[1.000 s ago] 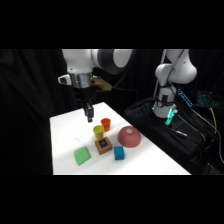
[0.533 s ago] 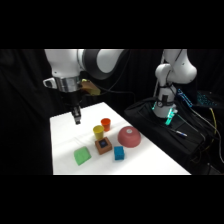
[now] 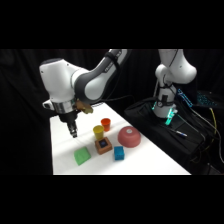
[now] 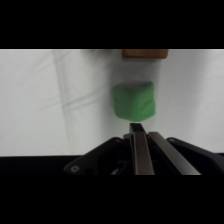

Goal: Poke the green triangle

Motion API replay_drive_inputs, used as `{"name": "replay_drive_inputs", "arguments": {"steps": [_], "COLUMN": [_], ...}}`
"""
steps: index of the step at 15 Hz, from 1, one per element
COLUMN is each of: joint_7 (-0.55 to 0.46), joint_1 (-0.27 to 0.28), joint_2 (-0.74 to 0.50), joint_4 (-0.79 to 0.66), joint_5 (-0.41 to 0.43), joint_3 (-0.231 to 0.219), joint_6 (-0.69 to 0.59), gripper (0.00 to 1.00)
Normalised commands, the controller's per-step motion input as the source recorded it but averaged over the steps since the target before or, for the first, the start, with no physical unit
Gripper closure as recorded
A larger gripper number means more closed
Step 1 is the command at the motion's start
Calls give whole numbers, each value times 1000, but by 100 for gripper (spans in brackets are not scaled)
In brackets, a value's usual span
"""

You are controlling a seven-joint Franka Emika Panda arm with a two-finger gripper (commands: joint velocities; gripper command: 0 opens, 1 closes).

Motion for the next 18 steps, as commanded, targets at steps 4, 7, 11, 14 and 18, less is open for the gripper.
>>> {"name": "replay_drive_inputs", "arguments": {"steps": [4, 7, 11, 14, 18], "joint_7": [-214, -145, -114, -105, -19], "joint_1": [-104, -70, -51, -38, 41], "joint_2": [446, 428, 388, 342, 27], "joint_4": [492, 437, 341, 255, -15], "joint_5": [207, 168, 142, 125, 62], "joint_3": [111, 103, 98, 90, 36], "joint_6": [47, -20, -92, -159, -90], "gripper": [98, 98, 98, 98, 98]}}
